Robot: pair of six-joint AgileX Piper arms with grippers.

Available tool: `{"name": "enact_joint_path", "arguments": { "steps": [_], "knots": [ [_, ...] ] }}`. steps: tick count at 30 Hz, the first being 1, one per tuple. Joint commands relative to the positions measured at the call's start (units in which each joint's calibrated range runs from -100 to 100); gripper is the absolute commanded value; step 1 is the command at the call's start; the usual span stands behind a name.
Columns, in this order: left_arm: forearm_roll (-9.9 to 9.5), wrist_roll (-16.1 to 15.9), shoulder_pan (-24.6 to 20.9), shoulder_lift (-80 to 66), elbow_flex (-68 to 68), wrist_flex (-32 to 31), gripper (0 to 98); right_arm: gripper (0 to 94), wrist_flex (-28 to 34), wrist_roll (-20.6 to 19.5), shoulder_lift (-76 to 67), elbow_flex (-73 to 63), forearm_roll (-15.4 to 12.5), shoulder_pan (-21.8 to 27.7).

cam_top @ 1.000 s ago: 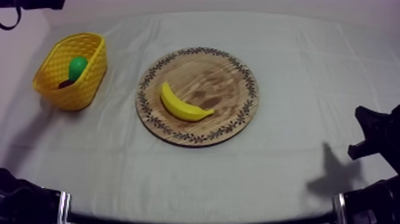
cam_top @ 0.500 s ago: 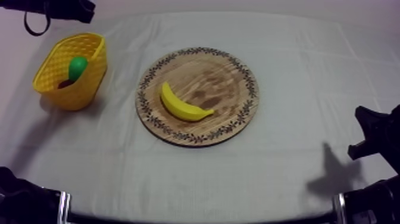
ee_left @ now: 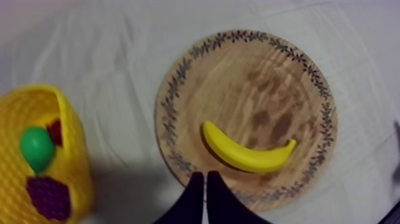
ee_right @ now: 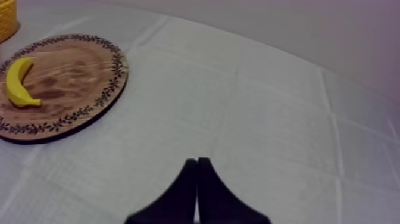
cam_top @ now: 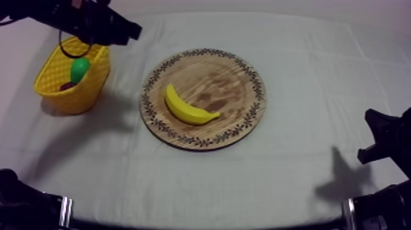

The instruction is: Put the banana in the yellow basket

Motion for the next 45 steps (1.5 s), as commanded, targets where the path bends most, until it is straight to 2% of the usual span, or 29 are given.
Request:
{"name": "enact_joint_path", "arguments": {
  "steps": [1,7,15,16,17,19,21,23,26,31,35,45],
  "knots": [
    [-0.13,8.7,1.3,0.6,0.0,1.7,0.0,0.3,0.0,0.0,0.0,0.0,0.0,0.0],
    [-0.84,15.6,2.8,2.2,1.1,4.4,0.0,0.3,0.0,0.0,0.0,0.0,0.0,0.0],
    [-1.34,18.6,3.3,2.3,1.8,4.7,0.3,0.3,0.0,0.0,0.0,0.0,0.0,0.0],
    [-1.35,18.9,3.5,2.1,2.1,4.5,3.2,0.3,0.0,0.0,0.0,0.0,0.0,0.0],
    [-1.28,19.3,3.6,2.0,2.5,4.3,11.5,0.3,0.0,0.0,0.0,0.0,0.0,0.0],
    [-0.43,19.7,3.5,1.6,3.8,3.9,35.0,0.3,0.0,0.0,0.0,0.0,0.0,0.0],
    [0.74,19.9,3.1,1.3,5.3,3.3,51.7,0.3,0.0,0.0,0.0,0.0,0.0,0.0],
    [1.73,20.3,2.9,1.1,6.6,2.8,62.0,0.3,0.0,0.0,0.0,0.0,0.0,0.0],
    [3.23,20.9,2.5,0.9,7.7,2.4,70.4,0.3,0.0,0.0,0.0,0.0,0.0,0.0],
    [6.01,21.5,2.0,1.2,8.4,2.8,76.2,0.3,0.0,0.0,0.0,0.0,0.0,0.0],
    [7.49,21.5,1.9,1.6,8.9,3.0,77.5,0.3,0.0,0.0,0.0,0.0,0.0,0.0],
    [7.23,22.3,4.3,6.1,8.6,2.5,77.5,0.3,0.0,0.0,0.0,0.0,0.0,0.0]
  ]
}}
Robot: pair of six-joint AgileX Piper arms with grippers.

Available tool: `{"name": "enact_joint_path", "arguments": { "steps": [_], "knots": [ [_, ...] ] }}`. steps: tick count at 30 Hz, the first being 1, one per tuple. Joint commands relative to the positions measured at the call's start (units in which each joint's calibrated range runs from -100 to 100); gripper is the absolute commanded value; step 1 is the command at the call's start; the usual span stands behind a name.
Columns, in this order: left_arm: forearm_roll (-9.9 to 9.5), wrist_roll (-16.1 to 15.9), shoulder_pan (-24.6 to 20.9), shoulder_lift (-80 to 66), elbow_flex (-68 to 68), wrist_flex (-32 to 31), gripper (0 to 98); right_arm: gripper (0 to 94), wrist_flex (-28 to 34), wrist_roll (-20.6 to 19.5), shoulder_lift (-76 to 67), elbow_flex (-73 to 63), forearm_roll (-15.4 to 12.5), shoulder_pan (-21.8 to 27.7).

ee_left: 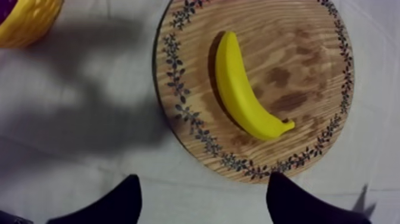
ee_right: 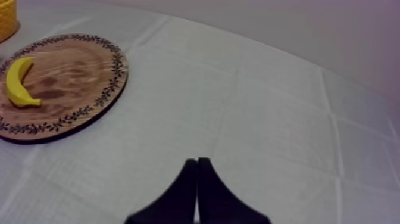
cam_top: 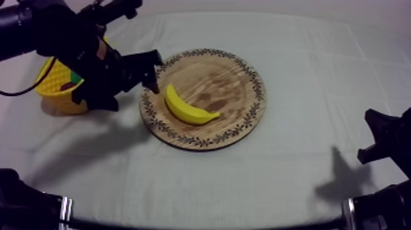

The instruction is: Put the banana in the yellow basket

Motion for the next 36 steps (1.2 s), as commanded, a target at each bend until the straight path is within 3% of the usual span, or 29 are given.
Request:
{"name": "enact_joint_path", "arguments": {
  "steps": [1,19,36],
  "knots": [
    [-0.07,0.2,0.6,1.8,-0.7,-0.1,77.6,0.3,0.0,0.0,0.0,0.0,0.0,0.0],
    [1.36,2.3,0.7,18.2,-9.2,-3.4,81.8,0.3,0.0,0.0,0.0,0.0,0.0,0.0],
    [0.87,5.8,1.0,28.0,-16.0,-6.2,79.6,0.3,0.0,0.0,0.0,0.0,0.0,0.0]
  ]
}}
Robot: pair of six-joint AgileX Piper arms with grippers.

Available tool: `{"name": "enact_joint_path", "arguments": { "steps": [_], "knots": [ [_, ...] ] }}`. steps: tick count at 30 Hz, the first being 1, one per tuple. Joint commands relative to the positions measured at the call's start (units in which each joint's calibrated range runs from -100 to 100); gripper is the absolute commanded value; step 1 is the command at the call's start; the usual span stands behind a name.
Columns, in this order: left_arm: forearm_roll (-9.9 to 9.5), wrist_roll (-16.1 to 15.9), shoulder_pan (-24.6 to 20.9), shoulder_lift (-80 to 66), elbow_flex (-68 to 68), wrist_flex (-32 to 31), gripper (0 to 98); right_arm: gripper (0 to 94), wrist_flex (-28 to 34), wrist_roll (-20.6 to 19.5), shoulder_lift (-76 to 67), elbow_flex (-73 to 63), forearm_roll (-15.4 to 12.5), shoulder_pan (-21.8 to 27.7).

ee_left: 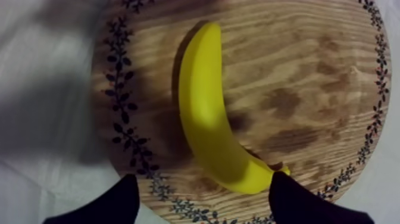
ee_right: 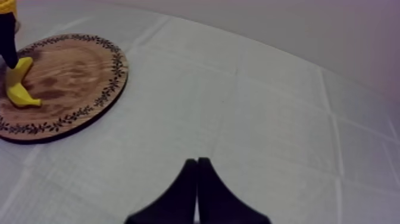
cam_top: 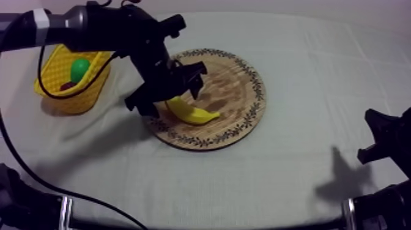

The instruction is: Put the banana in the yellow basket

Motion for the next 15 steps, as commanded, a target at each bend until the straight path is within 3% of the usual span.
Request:
{"name": "enact_joint_path", "arguments": {
  "steps": [1,15],
  "knots": [
    [-0.04,0.2,0.0,1.3,-0.3,0.1,79.6,0.3,0.0,0.0,0.0,0.0,0.0,0.0],
    [0.34,-0.1,-0.7,7.7,-5.3,2.3,79.4,0.3,0.0,0.0,0.0,0.0,0.0,0.0]
  ]
}}
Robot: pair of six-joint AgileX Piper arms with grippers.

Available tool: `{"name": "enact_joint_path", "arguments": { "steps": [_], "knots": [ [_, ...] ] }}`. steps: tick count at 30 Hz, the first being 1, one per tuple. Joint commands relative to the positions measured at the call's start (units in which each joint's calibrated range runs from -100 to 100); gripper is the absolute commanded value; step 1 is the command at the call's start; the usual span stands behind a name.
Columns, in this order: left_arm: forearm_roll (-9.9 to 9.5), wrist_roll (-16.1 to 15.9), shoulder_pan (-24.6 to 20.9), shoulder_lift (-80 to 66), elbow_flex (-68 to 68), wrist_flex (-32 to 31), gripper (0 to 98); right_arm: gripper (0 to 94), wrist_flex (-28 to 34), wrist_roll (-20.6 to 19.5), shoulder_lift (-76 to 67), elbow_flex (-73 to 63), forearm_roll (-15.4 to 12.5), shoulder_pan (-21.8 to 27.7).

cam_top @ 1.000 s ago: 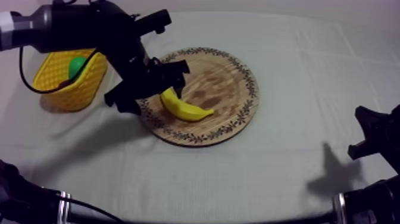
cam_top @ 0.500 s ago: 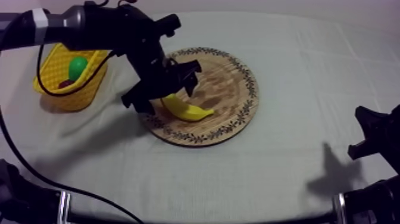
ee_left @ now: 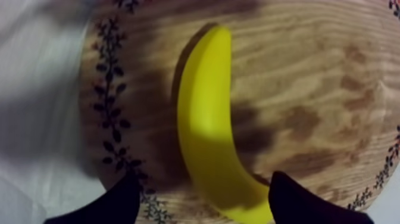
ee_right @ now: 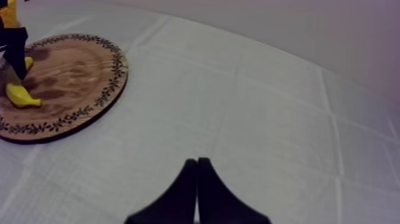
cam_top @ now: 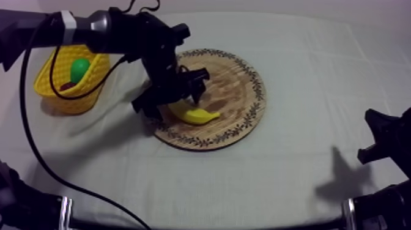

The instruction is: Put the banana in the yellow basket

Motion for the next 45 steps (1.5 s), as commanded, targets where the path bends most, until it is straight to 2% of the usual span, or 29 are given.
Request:
{"name": "enact_joint_path", "arguments": {
  "steps": [1,19,35,39,42,45],
  "knots": [
    [0.21,-0.2,-0.2,0.9,-1.4,1.1,79.4,0.3,0.0,0.0,0.0,0.0,0.0,0.0],
    [4.06,-4.5,-3.3,10.4,-13.4,11.8,76.3,0.3,0.0,0.0,0.0,0.0,0.0,0.0],
    [5.6,-5.6,-4.0,11.7,-13.4,14.0,72.8,0.3,0.0,0.0,0.0,0.0,0.0,0.0],
    [5.48,-5.8,-3.7,11.3,-12.7,13.4,66.0,0.3,0.0,0.0,0.0,0.0,0.0,0.0],
    [5.14,-6.1,-3.4,10.9,-12.3,12.8,52.0,0.3,0.0,0.0,0.0,0.0,0.0,0.0],
    [4.86,-6.3,-3.2,10.5,-11.8,12.3,45.0,0.3,0.0,0.0,0.0,0.0,0.0,0.0]
  ]
}}
